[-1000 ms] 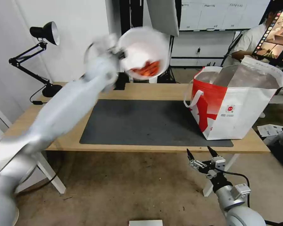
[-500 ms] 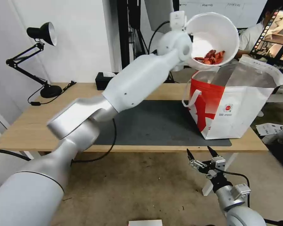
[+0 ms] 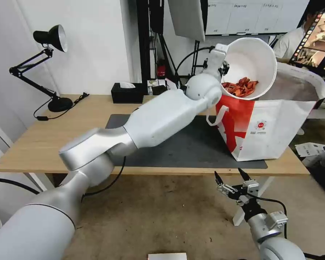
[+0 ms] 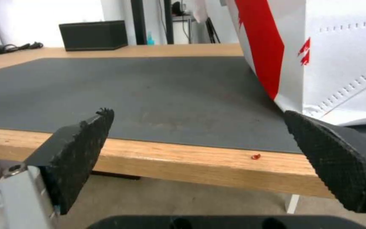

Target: Pick up the trash from the table and place it into the takeout bag.

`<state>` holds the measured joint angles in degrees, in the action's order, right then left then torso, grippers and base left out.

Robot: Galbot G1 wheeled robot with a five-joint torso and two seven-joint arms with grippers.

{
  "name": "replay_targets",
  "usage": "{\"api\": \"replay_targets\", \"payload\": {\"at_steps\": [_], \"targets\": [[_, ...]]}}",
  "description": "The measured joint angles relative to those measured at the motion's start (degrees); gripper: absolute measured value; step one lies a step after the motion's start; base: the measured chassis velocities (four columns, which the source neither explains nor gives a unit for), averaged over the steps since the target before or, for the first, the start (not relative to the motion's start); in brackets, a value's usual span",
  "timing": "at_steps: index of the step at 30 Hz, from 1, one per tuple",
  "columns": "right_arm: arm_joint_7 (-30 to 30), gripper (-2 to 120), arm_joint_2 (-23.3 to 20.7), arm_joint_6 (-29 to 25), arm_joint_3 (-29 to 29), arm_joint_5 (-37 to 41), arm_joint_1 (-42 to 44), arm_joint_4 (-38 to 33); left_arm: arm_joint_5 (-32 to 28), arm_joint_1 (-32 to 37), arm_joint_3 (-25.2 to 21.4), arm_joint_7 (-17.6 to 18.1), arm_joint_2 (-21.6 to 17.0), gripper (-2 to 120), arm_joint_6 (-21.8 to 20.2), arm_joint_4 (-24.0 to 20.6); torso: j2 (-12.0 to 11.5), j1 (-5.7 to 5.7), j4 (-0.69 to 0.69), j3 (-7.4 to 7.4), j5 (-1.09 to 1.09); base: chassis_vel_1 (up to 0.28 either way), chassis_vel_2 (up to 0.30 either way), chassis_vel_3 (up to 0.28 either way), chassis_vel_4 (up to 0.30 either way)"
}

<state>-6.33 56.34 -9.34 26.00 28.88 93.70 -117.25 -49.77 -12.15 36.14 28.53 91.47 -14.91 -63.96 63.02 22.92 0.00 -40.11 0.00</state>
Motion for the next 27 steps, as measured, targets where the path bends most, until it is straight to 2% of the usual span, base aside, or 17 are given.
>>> {"api": "replay_targets", "payload": {"at_steps": [4, 6, 15, 16, 17, 19, 20, 22, 23, 25, 27], "targets": [[0.0, 100, 0.0, 0.0, 0.0, 0.0, 0.0, 0.0, 0.6, 0.0, 0.5, -1.8, 0.0, 0, 1.3, -0.2, 0.0, 0.0, 0.0, 0.0, 0.0, 0.0, 0.0, 0.0, 0.0], [0.0, 100, 0.0, 0.0, 0.0, 0.0, 0.0, 0.0, 1.7, 0.0, 1.5, -4.4, 0.0, 0, 3.3, -0.6, 0.0, 0.0, 0.0, 0.0, 0.0, 0.0, 0.0, 0.0, 0.0], [0.0, 100, 0.0, 0.0, 0.0, 0.0, 0.0, 0.0, 4.1, 0.1, 3.0, -8.0, -0.1, 0, 5.8, -0.9, 0.0, 0.0, 0.0, 0.0, 0.0, 0.0, 0.0, 0.0, 0.0], [0.0, 100, 0.0, 0.0, 0.0, 0.0, 0.0, 0.0, 4.1, 0.0, 3.2, -8.2, -0.1, 5, 5.8, -1.0, 0.0, 0.0, 0.0, 0.0, 0.0, 0.0, 0.0, 0.0, 0.0], [0.0, 100, 0.0, 0.0, 0.0, 0.0, 0.0, 0.0, 4.1, 0.0, 3.2, -8.2, -0.1, 5, 5.8, -1.0, 0.0, 0.0, 0.0, 0.0, 0.0, 0.0, 0.0, 0.0, 0.0], [0.0, 100, 0.0, 0.0, 0.0, 0.0, 0.0, 0.0, 4.2, -0.2, 3.4, -8.4, -0.1, 16, 5.9, -1.2, 0.0, 0.0, 0.0, 0.0, 0.0, 0.0, 0.0, 0.0, 0.0], [0.0, 100, 0.0, 0.0, 0.0, 0.0, 0.0, 0.0, 4.2, -0.2, 3.4, -8.4, -0.1, 16, 5.9, -1.2, 0.0, 0.0, 0.0, 0.0, 0.0, 0.0, 0.0, 0.0, 0.0], [0.0, 100, 0.0, 0.0, 0.0, 0.0, 0.0, 0.0, 3.9, -0.4, 3.5, -8.7, -0.2, 26, 6.0, -1.3, 0.0, 0.0, 0.0, 0.0, 0.0, 0.0, 0.0, 0.0, 0.0], [0.0, 100, 0.0, 0.0, 0.0, 0.0, 0.0, 0.0, 3.9, -0.4, 3.5, -8.7, -0.2, 26, 6.0, -1.3, 0.0, 0.0, 0.0, 0.0, 0.0, 0.0, 0.0, 0.0, 0.0], [0.0, 100, 0.0, 0.0, 0.0, 0.0, 0.0, 0.0, 2.8, -0.4, 3.5, -8.8, -0.2, 37, 6.0, -1.7, 0.0, 0.0, 0.0, 0.0, 0.0, 0.0, 0.0, 0.0, 0.0], [0.0, 100, 0.0, 0.0, 0.0, 0.0, 0.0, 0.0, 2.3, -0.4, 3.4, -8.8, -0.2, 40, 6.0, -1.9, 0.0, 0.0, 0.0, 0.0, 0.0, 0.0, 0.0, 0.0, 0.0]]}}
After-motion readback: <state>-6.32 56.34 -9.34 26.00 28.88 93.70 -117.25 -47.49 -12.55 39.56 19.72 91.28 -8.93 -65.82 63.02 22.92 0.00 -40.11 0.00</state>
